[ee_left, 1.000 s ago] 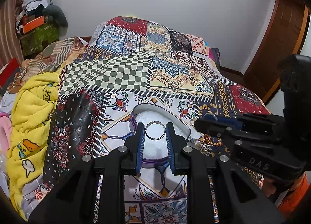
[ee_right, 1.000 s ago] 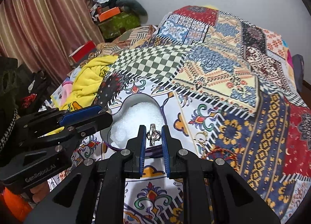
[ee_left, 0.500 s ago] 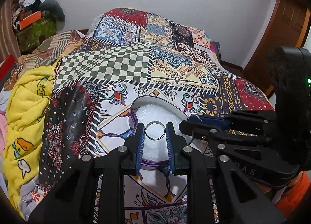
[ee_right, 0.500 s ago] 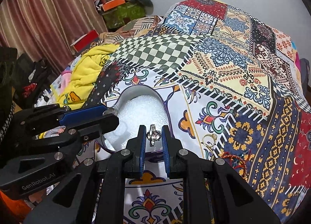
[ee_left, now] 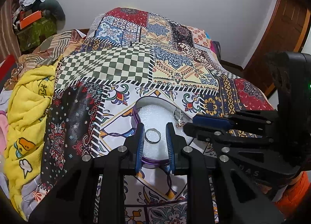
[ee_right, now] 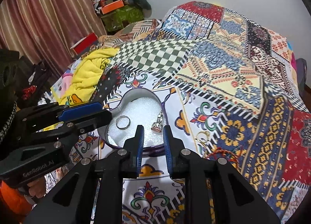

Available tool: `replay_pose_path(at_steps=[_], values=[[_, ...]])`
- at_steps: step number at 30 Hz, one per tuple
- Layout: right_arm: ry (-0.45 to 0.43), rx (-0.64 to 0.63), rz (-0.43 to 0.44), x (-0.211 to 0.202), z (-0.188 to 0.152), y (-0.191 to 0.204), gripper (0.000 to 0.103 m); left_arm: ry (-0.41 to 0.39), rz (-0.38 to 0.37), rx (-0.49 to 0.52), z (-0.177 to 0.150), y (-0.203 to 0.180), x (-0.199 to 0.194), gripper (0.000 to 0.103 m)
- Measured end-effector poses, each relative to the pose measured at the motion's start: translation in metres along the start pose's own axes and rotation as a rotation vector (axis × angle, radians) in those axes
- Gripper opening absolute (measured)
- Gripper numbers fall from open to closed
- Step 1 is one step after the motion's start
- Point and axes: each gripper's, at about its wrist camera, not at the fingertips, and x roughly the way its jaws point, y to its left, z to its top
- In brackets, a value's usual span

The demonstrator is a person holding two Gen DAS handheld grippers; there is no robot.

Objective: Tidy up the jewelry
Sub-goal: 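Drop the silver ring into the heart tin with the left tool while the right tool drops the earring in, then move both tools back to the jewelry beside the tin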

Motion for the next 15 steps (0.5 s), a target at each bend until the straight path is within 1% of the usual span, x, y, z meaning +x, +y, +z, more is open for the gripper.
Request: replay_pose_path(at_steps=[6,11,15], values=[[-0.03,0.033,-0.047,-0.024,-0.007,-0.009,0.018,-0.016,0.017,0.01,-0.002,-0.003,-0.015,0.021],[-0.05,0.058,-0.094,-0.045,-0.018,-0.017,0.018,-0.021,0.049,0.035,-0.008,-0.013,-0.025,0.028],[-0.059,0.092,-0.123,-0.058,-0.029,-0.028,0.018,-0.011,0.042,0.049,-0.015,-0.023,-0.03,0.029]])
